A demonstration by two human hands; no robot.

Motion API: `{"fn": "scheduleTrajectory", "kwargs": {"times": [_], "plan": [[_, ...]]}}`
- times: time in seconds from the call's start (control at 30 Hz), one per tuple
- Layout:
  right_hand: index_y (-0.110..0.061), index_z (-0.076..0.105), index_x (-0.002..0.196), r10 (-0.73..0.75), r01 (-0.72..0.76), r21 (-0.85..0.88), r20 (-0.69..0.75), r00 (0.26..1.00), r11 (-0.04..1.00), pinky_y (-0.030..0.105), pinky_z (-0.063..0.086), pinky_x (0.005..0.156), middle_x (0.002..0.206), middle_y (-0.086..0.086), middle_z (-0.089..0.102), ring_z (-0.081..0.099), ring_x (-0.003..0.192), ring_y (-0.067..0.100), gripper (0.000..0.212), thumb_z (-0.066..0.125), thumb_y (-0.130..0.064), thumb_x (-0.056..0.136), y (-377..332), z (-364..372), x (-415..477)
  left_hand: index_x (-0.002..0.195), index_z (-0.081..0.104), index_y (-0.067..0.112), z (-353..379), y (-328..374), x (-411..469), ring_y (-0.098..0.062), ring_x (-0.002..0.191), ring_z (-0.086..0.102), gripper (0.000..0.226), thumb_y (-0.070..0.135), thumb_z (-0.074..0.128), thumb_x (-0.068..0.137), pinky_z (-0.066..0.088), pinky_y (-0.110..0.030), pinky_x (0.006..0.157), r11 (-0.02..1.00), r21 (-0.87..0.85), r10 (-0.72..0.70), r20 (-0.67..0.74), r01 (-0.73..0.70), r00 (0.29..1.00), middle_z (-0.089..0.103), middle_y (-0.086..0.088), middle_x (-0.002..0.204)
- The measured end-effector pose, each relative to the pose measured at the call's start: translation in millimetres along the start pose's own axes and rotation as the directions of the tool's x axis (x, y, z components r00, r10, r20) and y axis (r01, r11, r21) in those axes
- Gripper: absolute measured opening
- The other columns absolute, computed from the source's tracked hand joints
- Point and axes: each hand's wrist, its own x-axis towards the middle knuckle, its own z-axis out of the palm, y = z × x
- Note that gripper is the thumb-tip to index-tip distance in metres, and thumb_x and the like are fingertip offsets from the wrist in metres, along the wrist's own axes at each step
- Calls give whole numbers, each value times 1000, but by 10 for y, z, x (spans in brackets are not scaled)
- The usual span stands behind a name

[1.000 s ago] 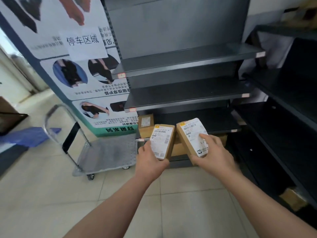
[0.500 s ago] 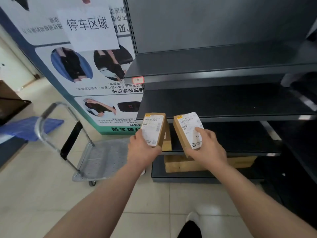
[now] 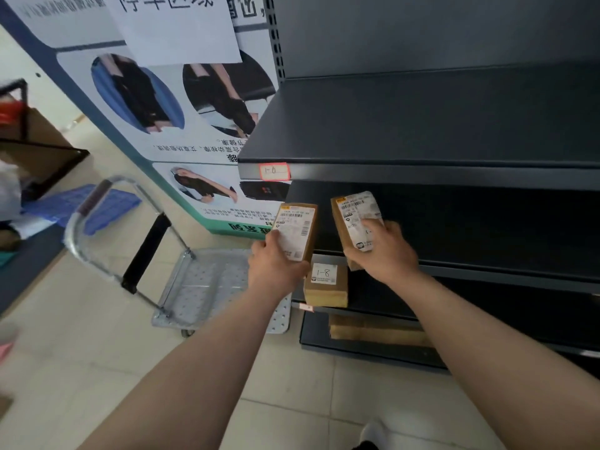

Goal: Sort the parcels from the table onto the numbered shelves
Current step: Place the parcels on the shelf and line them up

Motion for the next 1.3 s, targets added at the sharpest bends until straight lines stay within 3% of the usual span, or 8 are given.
{"fn": "scheduleTrajectory", "kwargs": {"times": [0.2,0.4,0.57,0.67,0.77,1.1,1.2,1.3], "plan": [[-29,45,141,-152,154,-46,43,987,987,40,33,110,160,0,6,21,143,24,48,54,-37,95,21,292,64,140,43,23,50,-5,436,-26,110,54,76,48,77,76,52,-45,96,997,15,72,92,-74,993,47,-8,128],[-22,49,131,-80,80,-122,6,997,989,37,47,96,152,-1,31,48,123,20,34,48,-24,98,-100,359,124,134,42,24,157,-59,633,-29,120,44,74,49,77,74,43,-43,102,980,94,165,105,-175,981,42,-9,133],[-28,26,145,27,-25,-18,145,989,1000,44,44,101,159,-2,14,41,132,22,58,51,-42,95,-239,420,297,134,42,19,131,-37,803,-31,119,45,79,56,76,73,44,-43,100,962,132,222,138,-241,965,42,-11,131],[-35,21,149,57,-33,-171,142,988,985,49,32,112,161,-5,2,22,144,24,66,55,-26,93,-296,417,376,134,42,17,90,-21,901,-32,120,43,79,55,76,74,43,-45,100,956,149,227,168,-253,959,42,-11,131],[-33,16,152,125,-85,-306,113,986,948,51,23,114,162,-4,3,15,147,25,77,55,-8,89,-370,343,419,133,42,15,32,10,949,-34,121,42,79,58,74,75,42,-44,99,943,227,213,150,-244,965,41,-11,131],[-23,26,146,90,-102,-349,-48,995,932,51,26,112,157,3,17,17,145,27,72,62,-13,85,-423,411,315,138,35,16,-68,4,949,-32,130,35,91,66,71,71,39,-52,100,922,265,248,152,-281,957,35,-10,140],[-22,26,148,88,-119,-366,-101,991,923,48,21,115,159,4,17,14,147,25,66,58,-20,90,-389,406,224,141,35,17,-135,2,927,-32,134,31,78,56,66,81,34,-52,105,868,267,399,126,-419,908,31,-9,148],[-21,29,148,69,-115,-420,-122,990,900,46,16,118,159,4,19,10,148,23,60,54,-26,93,-334,392,70,144,35,18,-152,0,821,-31,141,25,67,48,58,90,29,-52,111,665,350,641,185,-660,745,26,-9,154]]}}
